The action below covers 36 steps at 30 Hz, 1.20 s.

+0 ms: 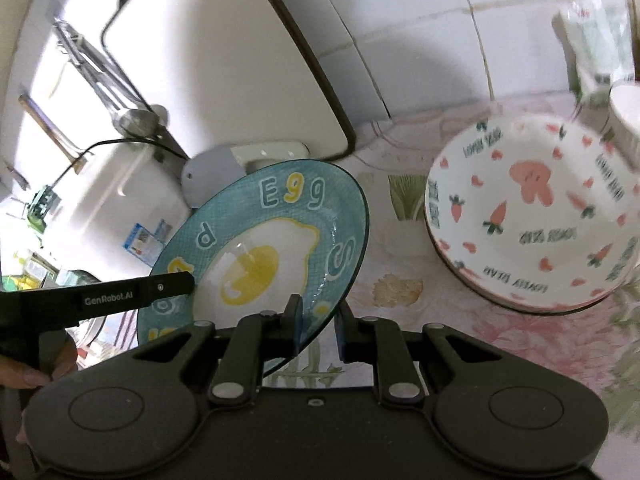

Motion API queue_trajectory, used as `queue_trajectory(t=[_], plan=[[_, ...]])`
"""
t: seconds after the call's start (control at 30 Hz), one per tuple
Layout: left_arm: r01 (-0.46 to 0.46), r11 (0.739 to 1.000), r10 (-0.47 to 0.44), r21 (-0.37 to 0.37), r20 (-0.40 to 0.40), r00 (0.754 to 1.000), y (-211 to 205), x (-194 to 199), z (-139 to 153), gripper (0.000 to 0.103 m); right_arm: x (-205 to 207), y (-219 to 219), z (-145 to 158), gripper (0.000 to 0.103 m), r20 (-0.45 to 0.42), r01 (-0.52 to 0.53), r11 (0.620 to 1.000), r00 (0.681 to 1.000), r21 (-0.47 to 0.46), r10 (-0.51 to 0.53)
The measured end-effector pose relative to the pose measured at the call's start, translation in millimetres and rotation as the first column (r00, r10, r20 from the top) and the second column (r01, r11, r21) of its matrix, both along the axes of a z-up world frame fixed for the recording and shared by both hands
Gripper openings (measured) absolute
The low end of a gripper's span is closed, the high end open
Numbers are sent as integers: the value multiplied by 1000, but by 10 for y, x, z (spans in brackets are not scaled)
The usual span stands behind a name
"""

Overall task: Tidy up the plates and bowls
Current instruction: 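Grasp the blue egg plate rim with the right gripper and lift, then lower the blue egg plate onto the bunny plate stack, open right gripper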

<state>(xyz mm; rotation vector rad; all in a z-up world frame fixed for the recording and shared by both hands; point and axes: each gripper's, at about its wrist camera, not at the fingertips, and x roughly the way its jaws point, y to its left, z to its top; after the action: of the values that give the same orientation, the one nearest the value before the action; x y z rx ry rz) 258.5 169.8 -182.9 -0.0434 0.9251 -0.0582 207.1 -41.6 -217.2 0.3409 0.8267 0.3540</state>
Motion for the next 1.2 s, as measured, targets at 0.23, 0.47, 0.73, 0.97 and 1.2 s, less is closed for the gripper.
queue_trajectory(t=[0.23,0.47,0.73,0.97,1.2], plan=[[53,998,-50,-31,66,997,-173,-159,460,26,-285,-208,487,22,64,45,999,997,-7,-45],[174,983,-167,-52,114,979,-533,-15,723,27,-463,-556,747,22,117,148,989,982,10,-148],[314,948,-309,-51,86,947,-1057,287,615,27,-473,-960,651,23,98,258,966,962,-14,-255],[346,934,-349,-91,-11,937,-1417,589,234,27,-332,-1229,366,23,21,331,943,944,-24,-330],[333,937,-341,-106,-71,937,-1609,857,-107,27,-112,-1372,94,23,-47,365,930,929,-30,-366]])
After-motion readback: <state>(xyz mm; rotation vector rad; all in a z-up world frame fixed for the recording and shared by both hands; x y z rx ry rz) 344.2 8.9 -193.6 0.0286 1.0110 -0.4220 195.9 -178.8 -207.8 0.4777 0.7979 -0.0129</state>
